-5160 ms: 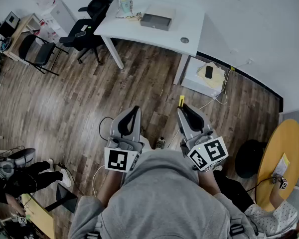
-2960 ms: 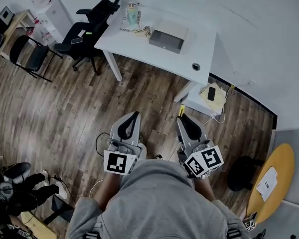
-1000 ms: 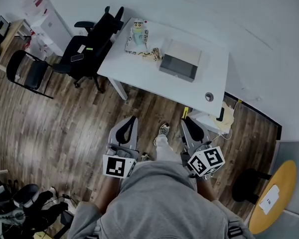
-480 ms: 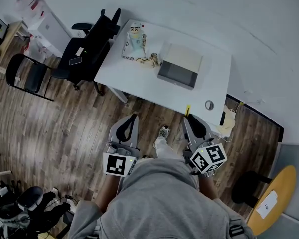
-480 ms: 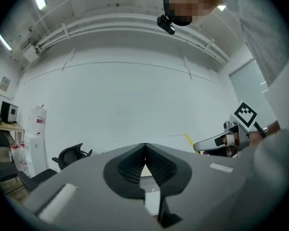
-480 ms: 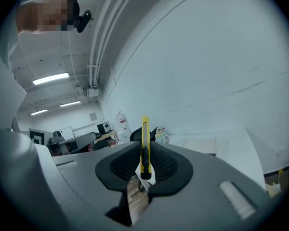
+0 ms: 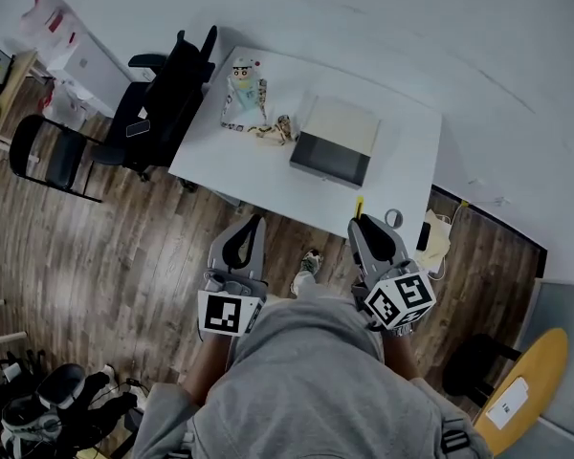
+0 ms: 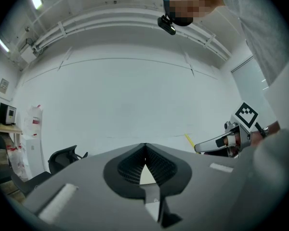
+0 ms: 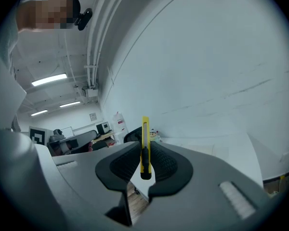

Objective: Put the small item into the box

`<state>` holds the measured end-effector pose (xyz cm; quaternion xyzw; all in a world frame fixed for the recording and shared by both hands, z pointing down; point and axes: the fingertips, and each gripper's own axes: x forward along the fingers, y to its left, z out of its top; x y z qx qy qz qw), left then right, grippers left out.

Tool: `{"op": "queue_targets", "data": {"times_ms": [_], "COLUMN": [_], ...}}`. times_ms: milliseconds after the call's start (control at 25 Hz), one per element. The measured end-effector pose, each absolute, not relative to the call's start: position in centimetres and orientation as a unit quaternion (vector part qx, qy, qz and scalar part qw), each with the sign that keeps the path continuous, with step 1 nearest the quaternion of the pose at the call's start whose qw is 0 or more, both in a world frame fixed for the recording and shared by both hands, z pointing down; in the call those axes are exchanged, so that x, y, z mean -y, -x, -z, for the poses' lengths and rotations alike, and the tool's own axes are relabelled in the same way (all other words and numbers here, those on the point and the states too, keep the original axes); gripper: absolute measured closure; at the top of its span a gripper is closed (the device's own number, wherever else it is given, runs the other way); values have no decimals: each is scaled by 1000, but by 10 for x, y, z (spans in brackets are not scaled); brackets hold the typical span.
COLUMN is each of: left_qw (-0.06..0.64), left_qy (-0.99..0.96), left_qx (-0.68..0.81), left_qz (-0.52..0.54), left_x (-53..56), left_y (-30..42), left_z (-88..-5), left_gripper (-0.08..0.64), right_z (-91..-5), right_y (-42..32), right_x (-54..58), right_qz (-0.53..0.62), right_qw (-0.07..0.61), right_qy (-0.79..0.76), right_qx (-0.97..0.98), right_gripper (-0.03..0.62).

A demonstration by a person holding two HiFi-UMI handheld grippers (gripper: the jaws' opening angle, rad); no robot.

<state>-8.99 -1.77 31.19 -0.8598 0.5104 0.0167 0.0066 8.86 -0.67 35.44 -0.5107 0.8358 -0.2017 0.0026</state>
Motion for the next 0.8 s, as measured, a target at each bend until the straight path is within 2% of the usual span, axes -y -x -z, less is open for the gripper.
{"op": "queue_targets", "data": {"times_ms": [800], "left_qw": [-4], "left_qy": [872], "left_qx": [-489], "left_qz": [-3], "left_x": [82], "left_y": [22], "left_z": [-320], "left_gripper": [557], "right_z": [-356], "right_y": [-138], "right_x": [69], "right_qz": [202], "right_qw": [5], "right_qy": [507], "right_qx": [-838], "right_gripper": [511]}}
